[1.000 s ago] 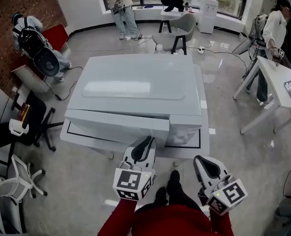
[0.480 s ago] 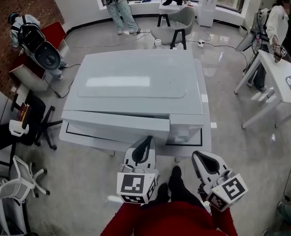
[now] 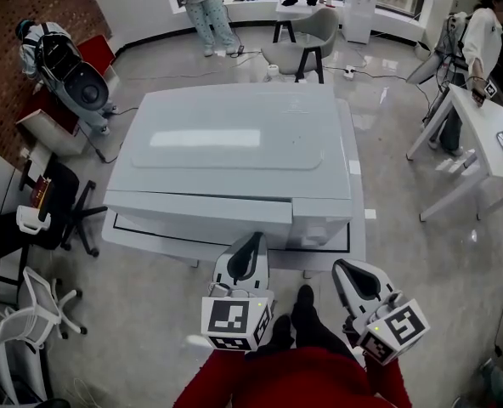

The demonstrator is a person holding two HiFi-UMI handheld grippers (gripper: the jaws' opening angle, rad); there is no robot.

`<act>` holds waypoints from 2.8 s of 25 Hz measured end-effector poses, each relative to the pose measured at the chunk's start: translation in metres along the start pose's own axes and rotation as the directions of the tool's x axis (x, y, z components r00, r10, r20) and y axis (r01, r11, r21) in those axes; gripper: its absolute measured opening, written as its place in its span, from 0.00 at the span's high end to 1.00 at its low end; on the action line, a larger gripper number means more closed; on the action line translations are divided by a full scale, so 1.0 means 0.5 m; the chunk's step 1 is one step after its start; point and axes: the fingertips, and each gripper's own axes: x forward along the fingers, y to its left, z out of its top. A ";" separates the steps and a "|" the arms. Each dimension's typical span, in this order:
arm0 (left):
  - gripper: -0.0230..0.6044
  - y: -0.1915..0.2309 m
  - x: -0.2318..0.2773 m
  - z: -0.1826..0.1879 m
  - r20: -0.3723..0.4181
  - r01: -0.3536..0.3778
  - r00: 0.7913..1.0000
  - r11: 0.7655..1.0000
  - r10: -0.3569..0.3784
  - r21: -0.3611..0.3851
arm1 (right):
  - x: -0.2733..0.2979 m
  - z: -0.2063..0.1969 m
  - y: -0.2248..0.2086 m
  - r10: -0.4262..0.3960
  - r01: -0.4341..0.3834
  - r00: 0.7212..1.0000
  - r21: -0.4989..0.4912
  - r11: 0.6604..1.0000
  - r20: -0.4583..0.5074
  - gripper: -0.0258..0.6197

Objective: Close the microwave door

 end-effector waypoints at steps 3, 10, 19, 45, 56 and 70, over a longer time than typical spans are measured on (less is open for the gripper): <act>0.94 -0.001 -0.001 0.000 -0.001 0.005 1.000 1.000 -0.005 0.007 | 0.001 -0.001 0.000 0.006 -0.006 1.000 0.001 1.000 -0.002 0.94; 0.95 0.005 0.022 0.009 -0.015 0.029 0.999 0.999 -0.028 0.022 | 0.010 -0.004 -0.005 0.015 -0.015 1.000 -0.003 1.000 -0.018 0.94; 0.95 0.008 0.028 0.005 0.001 0.023 1.000 1.000 -0.023 -0.010 | 0.006 -0.010 -0.003 0.016 -0.016 1.000 -0.001 1.000 -0.021 0.94; 0.95 -0.075 -0.199 0.018 0.156 0.293 0.941 0.954 -0.299 0.063 | -0.050 0.013 0.076 0.031 -0.023 0.992 -0.066 0.998 0.124 0.94; 0.95 -0.078 -0.228 0.006 0.159 0.298 0.939 0.952 -0.305 0.064 | -0.086 -0.007 0.073 -0.022 0.029 0.994 -0.055 0.998 0.109 0.94; 0.95 -0.091 -0.223 -0.020 0.123 0.302 0.944 0.952 -0.306 0.050 | -0.092 -0.009 0.074 -0.032 0.038 0.993 -0.053 0.998 0.110 0.94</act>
